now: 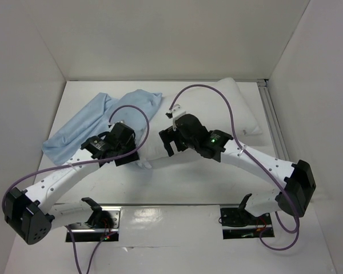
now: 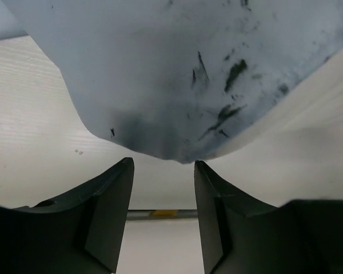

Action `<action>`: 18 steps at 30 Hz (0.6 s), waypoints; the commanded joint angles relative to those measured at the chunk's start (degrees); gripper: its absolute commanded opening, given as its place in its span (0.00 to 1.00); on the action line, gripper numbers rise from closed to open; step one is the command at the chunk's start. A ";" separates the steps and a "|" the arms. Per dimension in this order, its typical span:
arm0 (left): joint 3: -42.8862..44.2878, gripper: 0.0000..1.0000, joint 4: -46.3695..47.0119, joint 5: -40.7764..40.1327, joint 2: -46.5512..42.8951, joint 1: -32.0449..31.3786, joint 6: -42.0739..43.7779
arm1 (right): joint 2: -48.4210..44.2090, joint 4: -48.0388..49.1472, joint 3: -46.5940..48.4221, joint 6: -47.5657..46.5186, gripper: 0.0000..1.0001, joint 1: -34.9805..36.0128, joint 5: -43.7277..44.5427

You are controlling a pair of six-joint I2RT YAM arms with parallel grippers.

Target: Put the pillow into the pillowcase

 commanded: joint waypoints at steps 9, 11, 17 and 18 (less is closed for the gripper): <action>-3.43 0.38 9.32 0.83 1.12 5.65 0.96 | 2.13 0.96 1.30 -1.96 1.00 -0.29 -3.93; -3.43 0.20 9.32 0.83 1.12 5.65 0.96 | 2.74 0.96 1.30 -2.83 1.00 -0.29 -6.20; -2.82 0.00 7.74 4.51 -1.78 5.65 1.66 | 10.03 0.15 4.73 -5.47 1.00 -0.29 -15.17; -2.82 0.00 7.74 5.22 -2.30 5.65 2.18 | 10.91 1.47 4.73 -5.47 1.00 -0.29 -15.18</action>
